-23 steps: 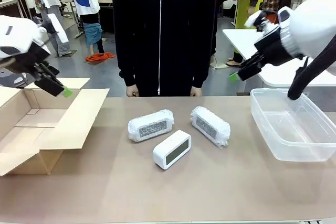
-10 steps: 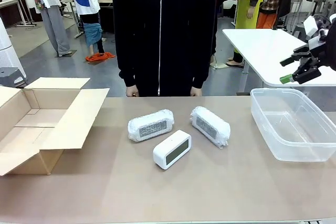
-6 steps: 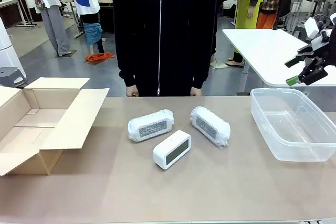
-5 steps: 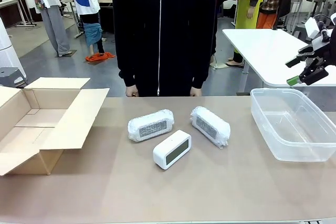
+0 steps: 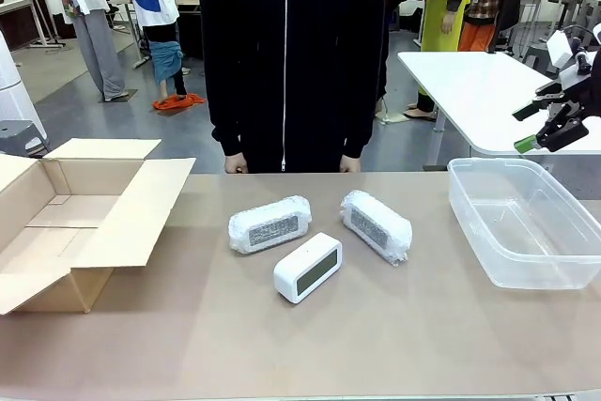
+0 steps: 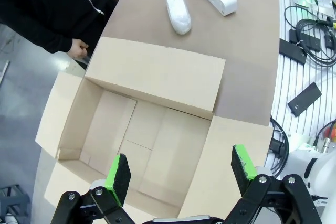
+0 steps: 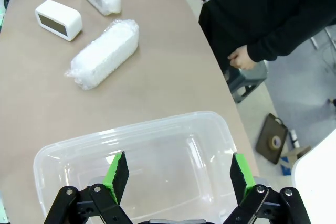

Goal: Separate and place wrapped and unwrapped clocks.
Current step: Pick up the Digital clock indicated by the person.

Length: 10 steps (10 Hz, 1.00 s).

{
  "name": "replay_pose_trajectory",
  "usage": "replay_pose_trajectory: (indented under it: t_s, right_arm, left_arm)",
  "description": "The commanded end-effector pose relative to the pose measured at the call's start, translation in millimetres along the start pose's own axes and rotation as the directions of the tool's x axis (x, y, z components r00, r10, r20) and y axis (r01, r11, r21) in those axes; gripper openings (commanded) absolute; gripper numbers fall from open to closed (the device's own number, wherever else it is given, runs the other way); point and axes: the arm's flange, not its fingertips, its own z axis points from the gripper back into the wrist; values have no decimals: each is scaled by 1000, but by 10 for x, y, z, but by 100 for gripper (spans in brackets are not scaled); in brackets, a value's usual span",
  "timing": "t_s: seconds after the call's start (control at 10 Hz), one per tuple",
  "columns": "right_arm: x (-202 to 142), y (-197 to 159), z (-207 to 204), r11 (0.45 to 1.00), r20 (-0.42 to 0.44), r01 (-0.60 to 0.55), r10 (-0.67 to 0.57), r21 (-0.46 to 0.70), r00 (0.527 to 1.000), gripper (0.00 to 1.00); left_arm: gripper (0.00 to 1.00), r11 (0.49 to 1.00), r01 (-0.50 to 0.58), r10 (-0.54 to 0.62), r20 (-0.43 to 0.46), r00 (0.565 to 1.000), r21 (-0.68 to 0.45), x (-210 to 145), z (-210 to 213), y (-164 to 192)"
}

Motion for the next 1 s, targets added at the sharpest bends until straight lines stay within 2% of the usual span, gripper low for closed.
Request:
replay_pose_trajectory:
  t_s: [0.0, 0.9]
  right_arm:
    - [-1, 3, 0, 1000, 2, -10, 10, 3, 1000, 100]
    - [-1, 3, 0, 1000, 2, -10, 10, 3, 1000, 100]
  left_arm:
    - [100, 1000, -4, 4, 9, 1000, 3, -12, 17, -63]
    - [100, 1000, -4, 4, 9, 1000, 3, -12, 17, -63]
